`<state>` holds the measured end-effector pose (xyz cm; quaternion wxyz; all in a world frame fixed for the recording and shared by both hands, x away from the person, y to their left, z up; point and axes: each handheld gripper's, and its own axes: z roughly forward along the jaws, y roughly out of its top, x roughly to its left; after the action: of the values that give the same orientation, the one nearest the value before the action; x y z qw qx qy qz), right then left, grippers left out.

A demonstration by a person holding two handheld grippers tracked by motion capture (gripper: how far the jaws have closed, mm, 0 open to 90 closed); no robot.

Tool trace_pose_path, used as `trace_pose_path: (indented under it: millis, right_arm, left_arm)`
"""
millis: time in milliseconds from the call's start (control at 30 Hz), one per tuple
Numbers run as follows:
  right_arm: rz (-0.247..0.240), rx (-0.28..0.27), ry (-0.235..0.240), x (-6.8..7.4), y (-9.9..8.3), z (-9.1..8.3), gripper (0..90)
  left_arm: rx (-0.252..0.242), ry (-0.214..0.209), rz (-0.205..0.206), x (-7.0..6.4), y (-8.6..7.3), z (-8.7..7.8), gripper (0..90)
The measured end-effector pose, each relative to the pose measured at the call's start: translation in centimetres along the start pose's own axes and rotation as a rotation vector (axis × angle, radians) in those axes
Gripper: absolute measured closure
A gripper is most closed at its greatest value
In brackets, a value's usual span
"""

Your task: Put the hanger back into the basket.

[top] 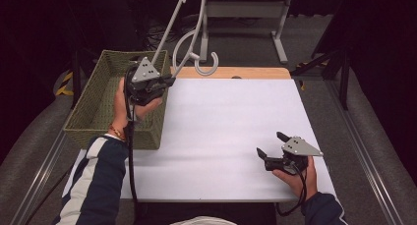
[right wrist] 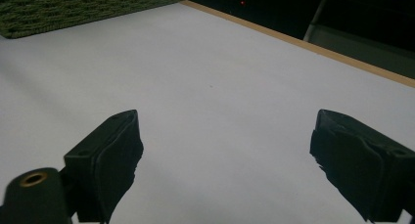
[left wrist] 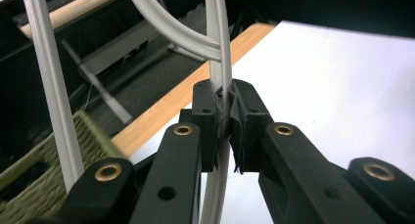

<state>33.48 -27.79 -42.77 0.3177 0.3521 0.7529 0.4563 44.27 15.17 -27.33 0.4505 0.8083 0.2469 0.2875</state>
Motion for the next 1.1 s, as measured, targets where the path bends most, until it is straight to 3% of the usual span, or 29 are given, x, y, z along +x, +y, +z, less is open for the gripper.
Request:
trace_pose_path:
  millis: [400,567,1100]
  right_arm:
    - [-0.011,0.01,0.001,0.2,0.0,0.2,11.8]
    - [-0.016,0.014,0.003,0.3,-0.1,0.3,11.8]
    - [-0.029,0.031,0.012,0.7,-0.2,0.7,11.8]
  left_arm:
    - [0.072,0.042,-0.041,2.5,-4.5,-1.2,82.2]
    - [0.138,0.065,-0.036,3.3,-6.3,-1.4,82.2]
    - [0.225,0.079,-0.078,5.1,-10.0,-2.7,82.2]
